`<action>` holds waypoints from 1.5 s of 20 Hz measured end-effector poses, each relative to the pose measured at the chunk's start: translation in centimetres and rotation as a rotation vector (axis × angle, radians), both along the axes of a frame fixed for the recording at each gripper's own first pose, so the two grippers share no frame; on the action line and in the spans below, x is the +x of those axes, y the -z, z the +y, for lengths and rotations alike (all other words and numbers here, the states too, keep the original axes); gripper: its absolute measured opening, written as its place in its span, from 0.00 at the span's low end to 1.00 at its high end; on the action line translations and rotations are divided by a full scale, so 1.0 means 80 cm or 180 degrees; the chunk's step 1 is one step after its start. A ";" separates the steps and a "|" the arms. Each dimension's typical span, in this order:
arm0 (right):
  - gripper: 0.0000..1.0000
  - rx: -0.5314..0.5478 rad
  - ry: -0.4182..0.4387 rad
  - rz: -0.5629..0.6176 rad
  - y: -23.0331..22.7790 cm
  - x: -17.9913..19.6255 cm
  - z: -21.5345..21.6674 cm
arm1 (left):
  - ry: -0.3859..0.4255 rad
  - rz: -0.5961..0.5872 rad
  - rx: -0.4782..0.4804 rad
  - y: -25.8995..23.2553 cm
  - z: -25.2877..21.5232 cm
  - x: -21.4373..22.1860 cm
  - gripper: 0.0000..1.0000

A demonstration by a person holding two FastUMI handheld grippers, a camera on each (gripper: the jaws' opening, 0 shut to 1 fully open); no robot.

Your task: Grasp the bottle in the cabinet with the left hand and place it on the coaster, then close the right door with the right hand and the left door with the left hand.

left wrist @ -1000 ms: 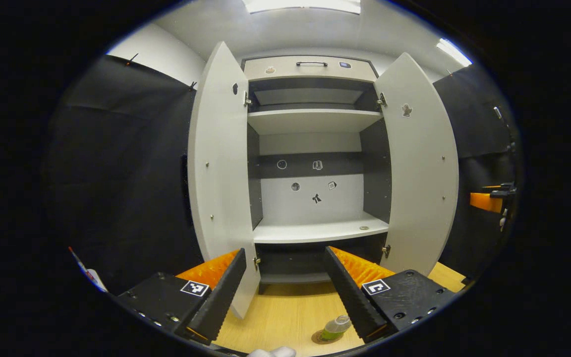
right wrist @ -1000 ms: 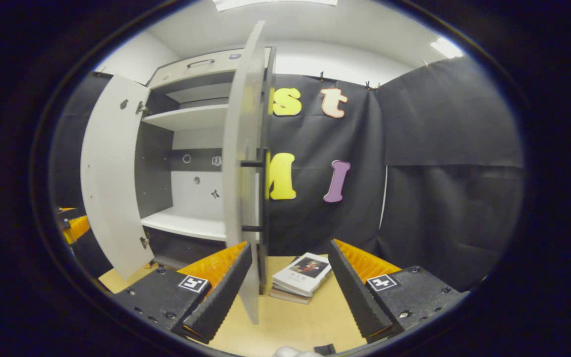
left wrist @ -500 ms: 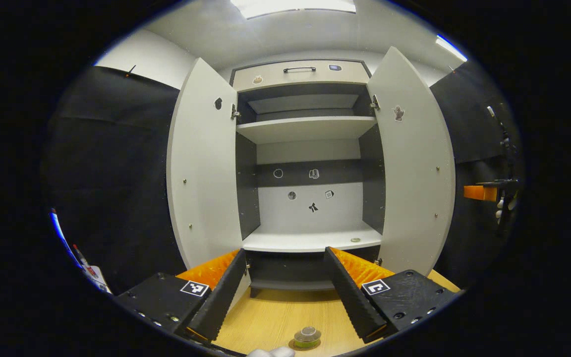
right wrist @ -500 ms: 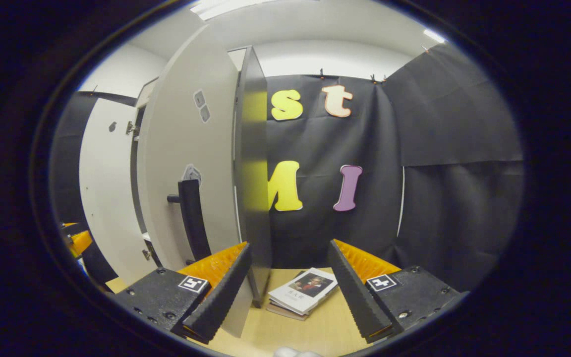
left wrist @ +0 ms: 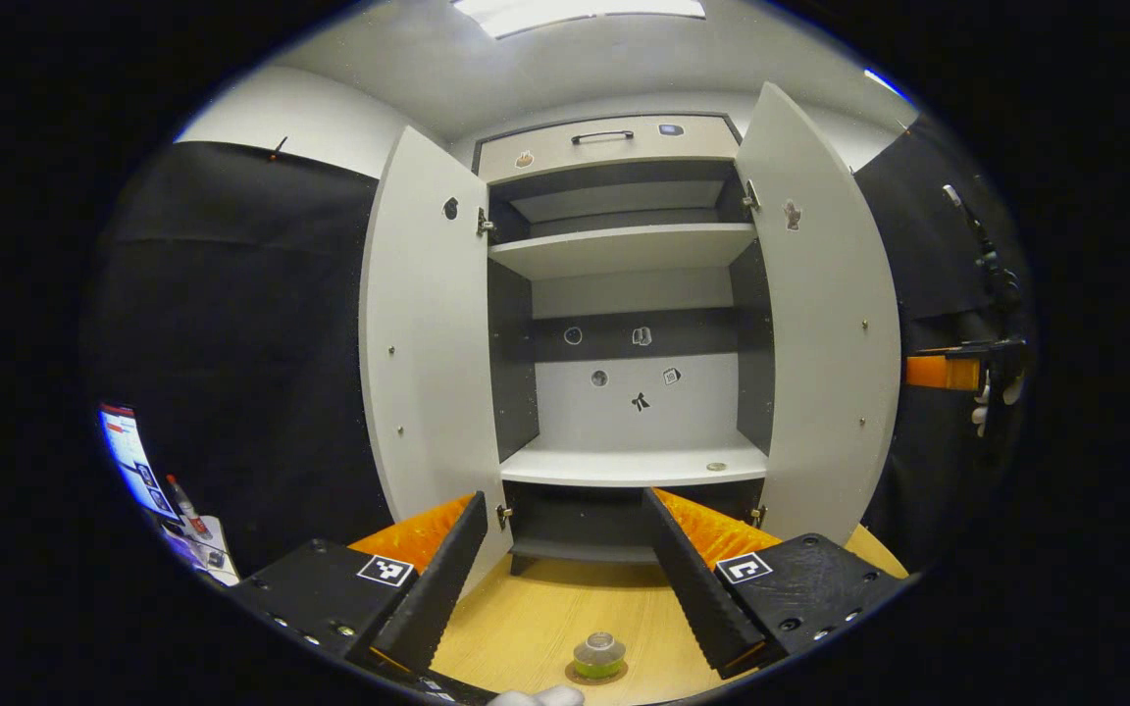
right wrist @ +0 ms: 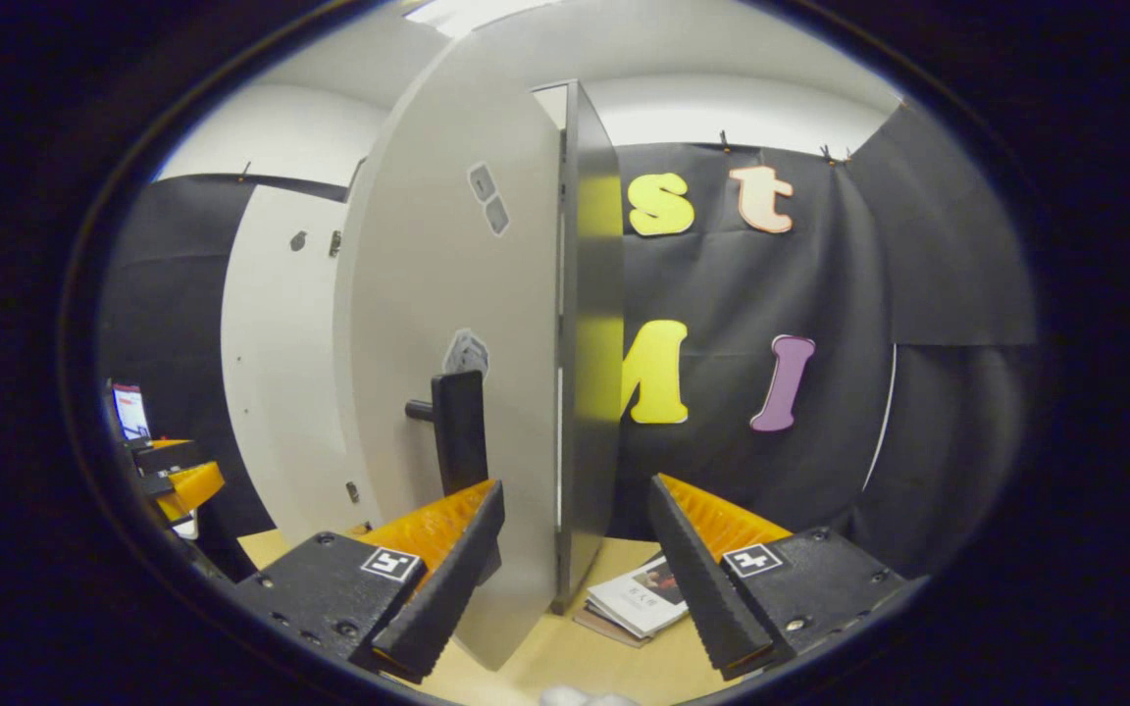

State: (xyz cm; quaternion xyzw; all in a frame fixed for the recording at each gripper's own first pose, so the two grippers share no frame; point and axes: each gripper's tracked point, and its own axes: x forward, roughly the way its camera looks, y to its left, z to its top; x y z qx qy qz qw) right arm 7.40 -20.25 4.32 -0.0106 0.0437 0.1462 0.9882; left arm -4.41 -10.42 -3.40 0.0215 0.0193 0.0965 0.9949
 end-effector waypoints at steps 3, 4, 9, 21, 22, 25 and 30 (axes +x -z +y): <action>0.97 0.0040 -0.0033 0.0073 0.002 0.000 0.012 | -0.0001 0.0018 0.0037 0.002 0.002 -0.002 0.96; 0.97 0.0081 -0.0042 0.0091 0.004 -0.002 0.019 | 0.0001 0.0013 0.0033 0.001 0.005 -0.001 0.96; 0.96 0.0072 -0.0056 0.0111 0.003 -0.001 0.063 | 0.0067 0.0022 -0.0004 0.002 0.026 0.009 0.96; 0.97 0.0284 -0.0201 0.0158 0.011 0.023 0.180 | 0.0216 0.0073 0.0076 0.002 0.092 0.024 0.96; 0.93 0.0320 -0.0209 0.0173 0.012 0.024 0.187 | 0.0214 0.0080 0.0081 0.003 0.098 0.023 0.96; 0.93 0.0337 -0.0143 0.0157 0.012 0.022 0.190 | 0.0225 0.0068 0.0083 0.001 0.110 0.022 0.96; 0.96 0.0290 -0.0017 0.0153 0.017 0.005 0.185 | 0.0294 0.0031 0.0044 0.001 0.120 0.027 0.96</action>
